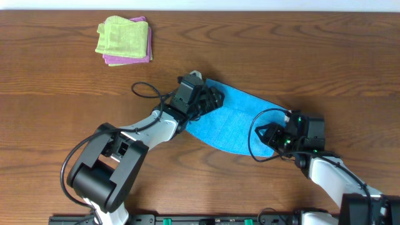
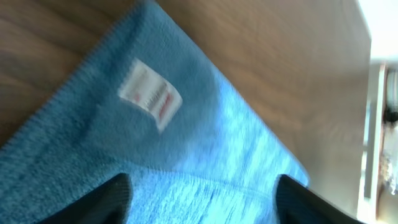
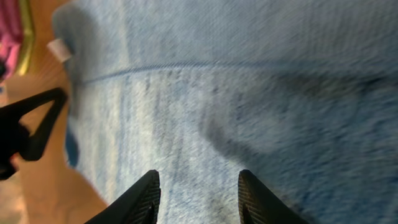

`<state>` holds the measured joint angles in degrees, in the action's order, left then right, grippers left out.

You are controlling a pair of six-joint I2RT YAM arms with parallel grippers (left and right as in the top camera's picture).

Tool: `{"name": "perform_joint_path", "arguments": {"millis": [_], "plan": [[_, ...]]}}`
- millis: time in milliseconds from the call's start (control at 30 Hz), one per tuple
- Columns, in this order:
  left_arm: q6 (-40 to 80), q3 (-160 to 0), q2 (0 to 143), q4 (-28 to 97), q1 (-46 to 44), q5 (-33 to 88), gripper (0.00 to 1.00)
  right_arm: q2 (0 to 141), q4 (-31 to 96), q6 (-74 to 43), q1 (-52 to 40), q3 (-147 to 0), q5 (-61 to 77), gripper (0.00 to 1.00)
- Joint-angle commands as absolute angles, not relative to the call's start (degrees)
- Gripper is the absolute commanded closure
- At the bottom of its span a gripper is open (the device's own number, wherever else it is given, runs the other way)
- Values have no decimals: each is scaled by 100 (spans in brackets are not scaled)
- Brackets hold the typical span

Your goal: Fold the cloth

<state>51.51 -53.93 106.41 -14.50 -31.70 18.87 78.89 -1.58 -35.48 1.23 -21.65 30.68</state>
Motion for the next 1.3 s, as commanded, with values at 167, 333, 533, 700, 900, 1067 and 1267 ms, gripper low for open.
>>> {"name": "perform_joint_path", "arguments": {"millis": [167,333,533,700,900,1067,1267], "plan": [[3850,-5551,10571,268,-2574,2711,30,7378,1111,-2987,78,-2491,3520,52],[2923,-5636,10394,1081,-2154,3000,31,6917,2226,-2383,78,-2912,3409,46],[2672,-5642,10291,1367,-2064,3188,25,6632,3114,-2001,78,-3074,3406,44],[2814,-5655,10267,1024,-2060,3540,27,6632,3717,-1433,64,-3020,3317,45],[2637,-6322,10184,991,-2051,3699,25,6639,3638,-1107,64,-2873,3122,44],[1820,-6676,10184,2191,-1850,3282,24,6639,3448,-996,64,-2567,3087,44],[851,-6757,10189,3632,-1511,2436,25,6661,2724,-1031,64,-2189,3247,42]]}}
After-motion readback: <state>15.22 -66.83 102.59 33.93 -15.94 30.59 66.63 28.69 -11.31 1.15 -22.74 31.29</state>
